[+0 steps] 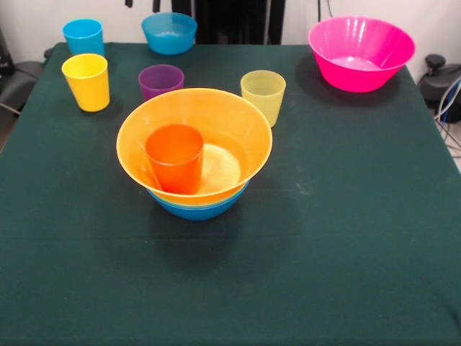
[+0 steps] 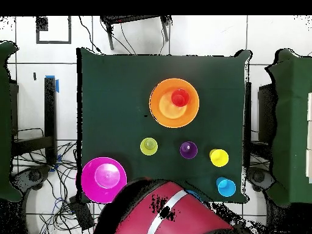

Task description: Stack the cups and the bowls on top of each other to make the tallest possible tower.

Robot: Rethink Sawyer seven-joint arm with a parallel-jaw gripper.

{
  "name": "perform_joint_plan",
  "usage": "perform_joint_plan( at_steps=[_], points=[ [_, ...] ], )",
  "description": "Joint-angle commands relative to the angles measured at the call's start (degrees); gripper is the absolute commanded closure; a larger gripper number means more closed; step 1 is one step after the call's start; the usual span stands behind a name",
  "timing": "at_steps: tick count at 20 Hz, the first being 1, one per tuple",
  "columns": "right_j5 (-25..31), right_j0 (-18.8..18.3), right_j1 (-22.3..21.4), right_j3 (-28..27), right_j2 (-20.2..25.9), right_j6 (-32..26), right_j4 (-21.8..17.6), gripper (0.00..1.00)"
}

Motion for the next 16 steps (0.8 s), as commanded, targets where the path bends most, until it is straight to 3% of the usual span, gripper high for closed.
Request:
perform_joint_plan(
  at_steps=[1,9,16],
  points=[
    [-3.54,1.17,5.40,-1.15,4.35,-2.74,5.38,0.00],
    [-2.28,-0.10,6.76,-2.81,5.16,-1.98,3.89,0.00],
    [-6.81,1.72,12.22,-2.98,2.77,-5.04,10.45,0.00]
  ],
)
